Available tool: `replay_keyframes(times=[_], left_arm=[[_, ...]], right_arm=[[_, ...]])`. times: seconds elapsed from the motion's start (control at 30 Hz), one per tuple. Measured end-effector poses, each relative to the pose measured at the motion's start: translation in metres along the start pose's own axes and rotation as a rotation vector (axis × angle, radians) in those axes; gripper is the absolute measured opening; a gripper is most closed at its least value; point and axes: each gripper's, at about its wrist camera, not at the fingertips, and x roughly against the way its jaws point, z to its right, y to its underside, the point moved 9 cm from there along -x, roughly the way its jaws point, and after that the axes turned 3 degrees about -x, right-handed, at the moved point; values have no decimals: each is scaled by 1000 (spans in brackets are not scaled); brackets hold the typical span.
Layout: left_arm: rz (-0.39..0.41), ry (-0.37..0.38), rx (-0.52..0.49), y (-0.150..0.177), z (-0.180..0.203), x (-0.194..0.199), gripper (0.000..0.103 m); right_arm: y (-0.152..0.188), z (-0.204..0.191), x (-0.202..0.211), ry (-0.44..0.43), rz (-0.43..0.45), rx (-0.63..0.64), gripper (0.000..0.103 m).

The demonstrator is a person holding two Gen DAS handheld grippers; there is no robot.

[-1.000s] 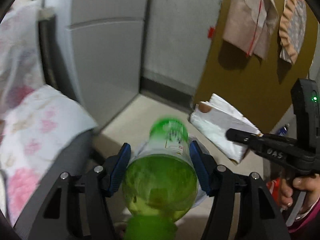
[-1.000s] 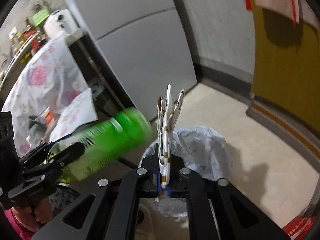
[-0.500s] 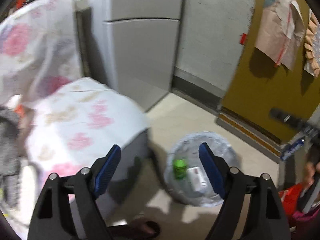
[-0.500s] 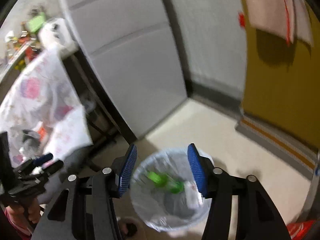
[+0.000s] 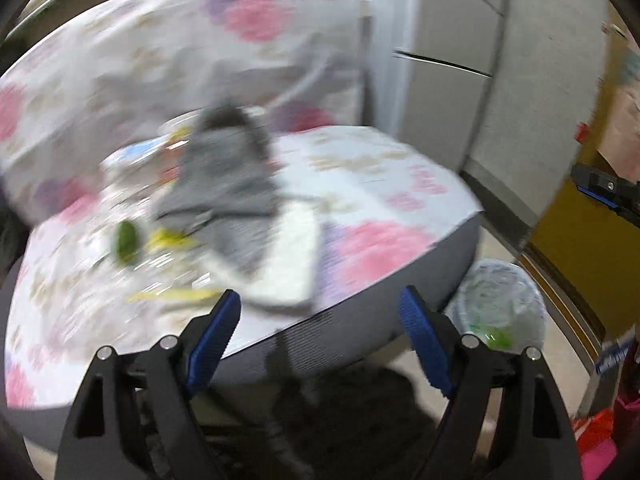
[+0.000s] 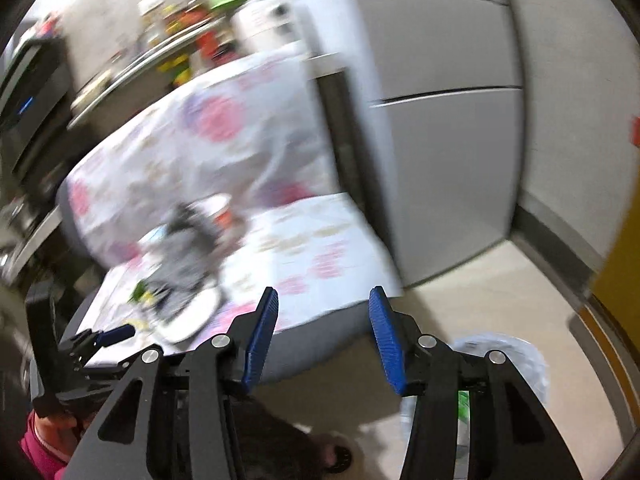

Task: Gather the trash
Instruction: 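Grasp the grey sock with the right gripper and lift it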

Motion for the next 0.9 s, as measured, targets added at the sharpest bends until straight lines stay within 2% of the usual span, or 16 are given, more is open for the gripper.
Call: replay_keyframes(times=[0.17, 0.3, 0.47, 0.6, 0.77, 0.87, 0.9], left_arm=[[-9, -94, 120, 24, -66, 16, 80], [-14, -214, 188, 37, -117, 33, 81], [-5, -318, 264, 45, -175, 46, 84], [-12, -346, 321, 45, -202, 37, 84], [-22, -334, 334, 42, -207, 23, 84], [-27, -324, 323, 42, -202, 16, 84], [-29, -320, 322, 42, -202, 15, 84]], right_arm=[[6, -89, -39, -133, -98, 154, 50], [8, -146, -75, -205, -144, 273, 60], [3, -197, -132, -261, -174, 375, 64], [1, -213, -179, -213, -188, 433, 64], [-5, -221, -223, -144, -174, 483, 61], [-4, -230, -242, -108, -178, 547, 50], [-4, -231, -243, -97, -174, 565, 37]])
